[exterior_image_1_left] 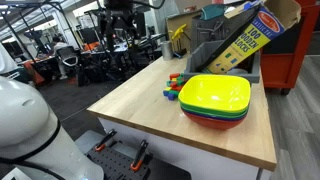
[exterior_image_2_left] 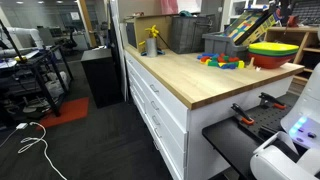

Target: Move one blue block to the left.

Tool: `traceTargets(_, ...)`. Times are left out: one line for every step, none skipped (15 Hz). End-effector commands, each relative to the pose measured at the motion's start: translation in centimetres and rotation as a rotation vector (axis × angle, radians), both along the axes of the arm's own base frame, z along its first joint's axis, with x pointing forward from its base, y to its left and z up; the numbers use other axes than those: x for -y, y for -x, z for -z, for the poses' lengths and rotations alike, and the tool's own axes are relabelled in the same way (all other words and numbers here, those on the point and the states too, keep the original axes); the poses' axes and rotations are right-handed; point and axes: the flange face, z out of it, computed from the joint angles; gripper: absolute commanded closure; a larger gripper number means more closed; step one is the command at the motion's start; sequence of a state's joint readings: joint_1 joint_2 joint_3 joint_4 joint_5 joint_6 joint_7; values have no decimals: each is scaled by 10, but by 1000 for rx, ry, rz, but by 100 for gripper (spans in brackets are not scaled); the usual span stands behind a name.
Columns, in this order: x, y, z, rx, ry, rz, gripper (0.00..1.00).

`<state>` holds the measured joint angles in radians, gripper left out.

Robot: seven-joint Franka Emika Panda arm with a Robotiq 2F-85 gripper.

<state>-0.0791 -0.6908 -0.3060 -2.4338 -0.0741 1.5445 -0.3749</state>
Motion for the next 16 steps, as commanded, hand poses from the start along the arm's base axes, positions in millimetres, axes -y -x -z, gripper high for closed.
traceTargets(0, 0, 0, -1, 0, 0, 0)
traceTargets(0, 0, 0, -1, 0, 0, 0)
traceTargets(0, 0, 0, 0, 0, 0, 0)
traceTargets(0, 0, 0, 0, 0, 0, 0)
traceTargets(0, 0, 0, 0, 0, 0, 0)
traceTargets(0, 0, 0, 0, 0, 0, 0)
traceTargets(0, 0, 0, 0, 0, 0, 0)
traceTargets(0, 0, 0, 0, 0, 0, 0)
traceTargets(0, 0, 0, 0, 0, 0, 0)
traceTargets(0, 0, 0, 0, 0, 0, 0)
traceTargets(0, 0, 0, 0, 0, 0, 0)
traceTargets(0, 0, 0, 0, 0, 0, 0)
traceTargets(0, 0, 0, 0, 0, 0, 0)
traceTargets(-1, -4, 0, 0, 7, -4, 0)
traceTargets(-4, -10, 0, 6, 18, -4, 0)
traceTargets(-7, -15, 0, 13, 25, -3, 0)
